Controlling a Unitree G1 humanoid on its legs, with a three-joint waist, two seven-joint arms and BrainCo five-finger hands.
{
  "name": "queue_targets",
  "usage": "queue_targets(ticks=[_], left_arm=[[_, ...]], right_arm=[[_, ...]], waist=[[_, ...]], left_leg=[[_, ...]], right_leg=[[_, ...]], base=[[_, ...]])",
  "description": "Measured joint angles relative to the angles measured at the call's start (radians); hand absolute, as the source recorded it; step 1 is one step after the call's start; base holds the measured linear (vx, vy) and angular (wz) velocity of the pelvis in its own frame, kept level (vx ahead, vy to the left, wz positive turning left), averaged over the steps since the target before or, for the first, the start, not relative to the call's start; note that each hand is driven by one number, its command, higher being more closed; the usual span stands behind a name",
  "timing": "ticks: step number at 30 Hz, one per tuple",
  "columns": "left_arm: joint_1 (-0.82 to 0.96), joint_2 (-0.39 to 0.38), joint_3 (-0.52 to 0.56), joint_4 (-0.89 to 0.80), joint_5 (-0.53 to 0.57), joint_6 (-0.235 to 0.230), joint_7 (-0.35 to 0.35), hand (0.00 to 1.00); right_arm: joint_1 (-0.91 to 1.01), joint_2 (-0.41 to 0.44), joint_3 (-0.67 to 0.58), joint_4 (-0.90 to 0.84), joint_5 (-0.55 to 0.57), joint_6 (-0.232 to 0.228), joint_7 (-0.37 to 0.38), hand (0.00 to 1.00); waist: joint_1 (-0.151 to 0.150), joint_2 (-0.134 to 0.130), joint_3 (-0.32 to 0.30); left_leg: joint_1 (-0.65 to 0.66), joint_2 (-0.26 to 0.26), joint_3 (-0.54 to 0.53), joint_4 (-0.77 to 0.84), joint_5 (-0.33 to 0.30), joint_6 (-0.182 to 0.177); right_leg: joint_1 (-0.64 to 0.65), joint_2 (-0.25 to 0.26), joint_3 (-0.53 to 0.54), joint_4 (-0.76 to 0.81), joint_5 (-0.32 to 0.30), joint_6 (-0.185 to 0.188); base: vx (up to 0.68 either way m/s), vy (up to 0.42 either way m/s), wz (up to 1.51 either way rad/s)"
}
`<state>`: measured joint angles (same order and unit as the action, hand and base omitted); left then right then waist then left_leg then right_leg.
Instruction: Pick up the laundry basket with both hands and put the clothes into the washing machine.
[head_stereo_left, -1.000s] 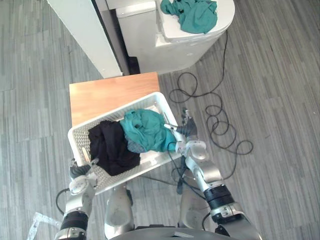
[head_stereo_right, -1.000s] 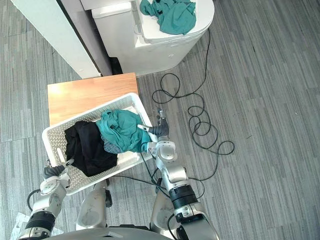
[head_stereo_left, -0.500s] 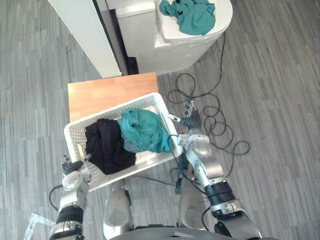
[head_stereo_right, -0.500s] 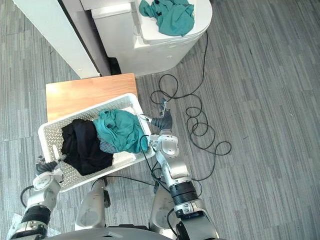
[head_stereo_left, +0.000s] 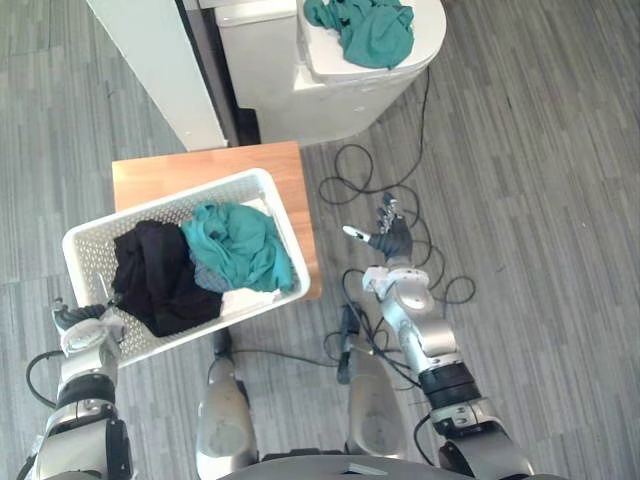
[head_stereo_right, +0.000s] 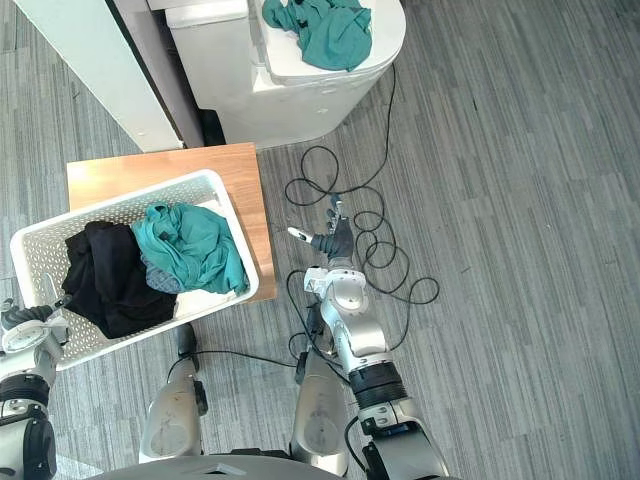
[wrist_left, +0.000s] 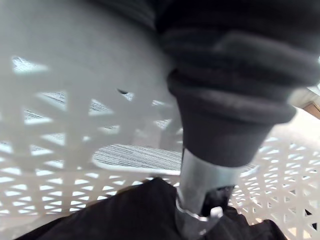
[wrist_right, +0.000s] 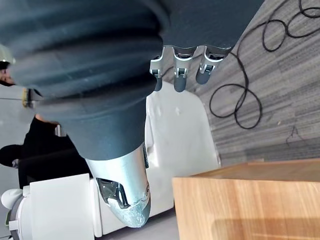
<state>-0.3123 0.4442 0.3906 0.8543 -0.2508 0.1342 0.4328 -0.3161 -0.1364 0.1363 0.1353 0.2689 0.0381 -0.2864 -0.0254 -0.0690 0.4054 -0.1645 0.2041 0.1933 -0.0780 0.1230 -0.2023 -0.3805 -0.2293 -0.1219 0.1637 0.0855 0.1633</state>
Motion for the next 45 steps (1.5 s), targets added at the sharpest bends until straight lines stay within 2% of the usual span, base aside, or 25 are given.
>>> queue_targets(ticks=[3,8,13,23,33,45], left_arm=[[-0.011,0.004,-0.001,0.001,0.0,0.001,0.0,0.0],[-0.017,0.006,-0.005,0.0,0.001,0.001,-0.001,0.0],[-0.017,0.006,-0.007,-0.015,0.001,0.002,-0.001,0.0],[-0.02,0.004,-0.021,-0.062,0.017,0.0,0.0,0.0],[-0.016,-0.032,-0.04,-0.138,0.017,-0.011,0.002,0.0],[-0.015,-0.062,-0.047,-0.18,0.016,-0.028,0.008,0.0]], right_arm=[[-0.002,-0.008,0.0,0.007,-0.004,0.0,0.013,0.0],[-0.016,-0.033,0.001,0.054,-0.084,0.014,0.023,0.0],[-0.052,-0.033,0.019,0.083,-0.119,0.017,0.029,0.0],[-0.098,-0.019,0.081,0.09,-0.166,0.031,0.068,0.0],[-0.168,0.011,0.1,0.206,-0.199,0.055,0.104,0.0],[-0.248,0.012,0.087,0.325,-0.259,0.077,0.104,0.0]], waist=[[0.001,-0.001,0.0],[0.006,-0.003,-0.001],[0.012,-0.003,-0.001],[0.024,-0.002,0.0],[0.042,0.001,0.002],[0.056,0.037,0.024]], left_leg=[[0.0,0.002,0.0,0.0,0.001,-0.001],[0.0,0.002,0.0,0.0,0.002,-0.002],[0.0,0.005,0.004,0.0,0.002,-0.002],[-0.003,0.006,0.004,0.0,0.002,-0.002],[-0.01,0.005,-0.001,0.001,0.003,-0.003],[-0.037,0.005,-0.009,0.001,0.005,-0.003]], right_leg=[[0.0,0.002,0.001,0.001,0.0,0.0],[-0.001,0.003,0.002,0.003,0.002,-0.002],[-0.004,0.007,0.005,0.003,0.003,-0.004],[-0.006,0.008,0.004,0.003,0.003,-0.004],[-0.009,0.008,0.001,0.002,0.003,-0.004],[-0.029,0.007,-0.005,0.002,0.003,-0.004]], base=[[0.0,0.0,0.0],[0.0,0.0,0.0],[0.01,-0.002,-0.01],[0.0,0.0,0.0],[0.0,0.0,0.0],[0.02,0.001,0.01]])
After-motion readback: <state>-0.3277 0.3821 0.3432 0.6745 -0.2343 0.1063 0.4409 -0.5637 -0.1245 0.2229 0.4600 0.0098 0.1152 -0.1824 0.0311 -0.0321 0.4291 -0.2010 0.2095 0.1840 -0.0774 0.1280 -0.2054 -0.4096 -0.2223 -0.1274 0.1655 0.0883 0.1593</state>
